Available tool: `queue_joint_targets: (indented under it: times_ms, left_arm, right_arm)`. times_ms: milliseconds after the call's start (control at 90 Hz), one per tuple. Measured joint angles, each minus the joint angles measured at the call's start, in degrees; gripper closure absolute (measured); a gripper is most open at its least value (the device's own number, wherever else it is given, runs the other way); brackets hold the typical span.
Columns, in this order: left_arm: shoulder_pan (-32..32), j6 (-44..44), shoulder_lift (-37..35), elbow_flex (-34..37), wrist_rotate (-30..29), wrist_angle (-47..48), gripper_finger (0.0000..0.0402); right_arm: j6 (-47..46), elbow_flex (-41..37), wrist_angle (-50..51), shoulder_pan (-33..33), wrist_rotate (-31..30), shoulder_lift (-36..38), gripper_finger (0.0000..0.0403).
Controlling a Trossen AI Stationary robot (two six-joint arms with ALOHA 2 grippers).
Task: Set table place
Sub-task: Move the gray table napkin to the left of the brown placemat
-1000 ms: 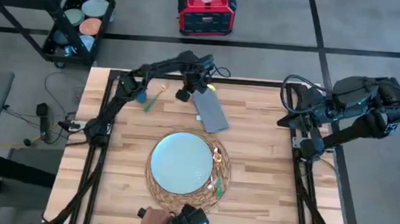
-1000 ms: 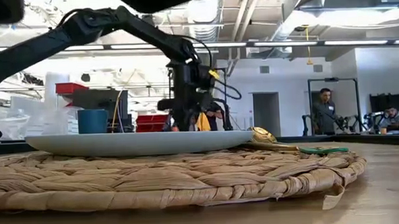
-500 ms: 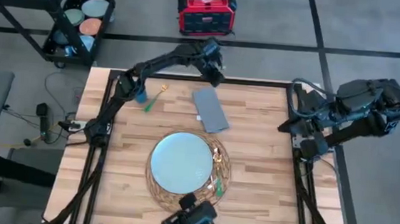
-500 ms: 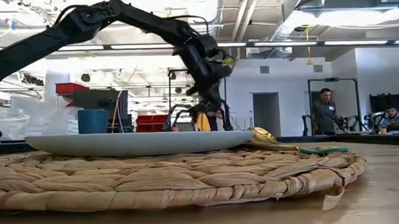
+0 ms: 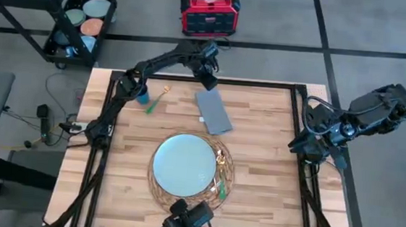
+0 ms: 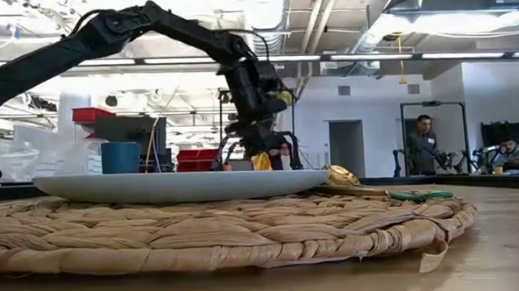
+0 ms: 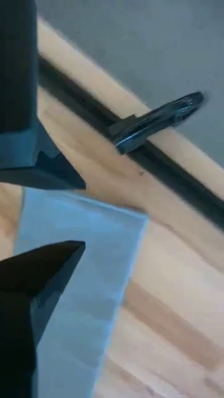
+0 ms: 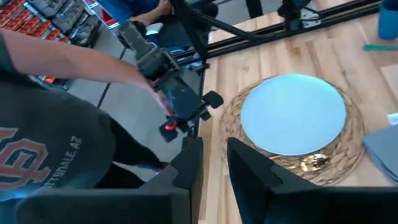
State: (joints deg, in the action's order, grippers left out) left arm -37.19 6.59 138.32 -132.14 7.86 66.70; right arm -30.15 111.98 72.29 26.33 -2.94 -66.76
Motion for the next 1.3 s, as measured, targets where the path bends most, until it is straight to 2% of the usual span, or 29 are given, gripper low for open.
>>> queue_joint_targets:
  times_ms: [156, 422, 633, 756, 900, 1156, 1300]
  left_arm:
    - [0.4, 4.5, 3.7, 0.0, 10.1, 3.0, 0.0253]
    - [0.0, 4.7, 5.3, -1.1, 9.3, 4.3, 0.0253]
    - [-2.0, 3.3, 4.7, -2.7, 3.9, 5.5, 0.0253]
    - [-2.2, 0.7, 5.4, -2.6, 2.8, 6.7, 0.0253]
    - [-3.0, 1.9, 5.8, -2.5, 2.7, 6.3, 0.0253]
    - [-2.9, 2.2, 7.7, 0.7, 8.3, 8.2, 0.0257]
    - [-2.3, 1.4, 7.9, 1.0, 12.8, 7.5, 0.0284]
  right_arm:
    - [0.0, 0.0, -1.4, 0.0, 0.0, 0.0, 0.034]
    - [-0.3, 0.0, -1.4, 0.0, 0.0, -0.1, 0.034]
    - [-0.5, 0.0, -1.5, 0.0, 0.0, -0.1, 0.034]
    - [-1.3, 0.0, -1.5, 0.0, 0.0, -0.1, 0.034]
    - [-1.4, 0.0, -1.5, 0.0, 0.0, -0.1, 0.034]
    - [-1.4, 0.0, -2.7, 0.0, 0.0, -0.5, 0.034]
    - [-1.4, 0.0, -3.2, 0.0, 0.0, -0.4, 0.034]
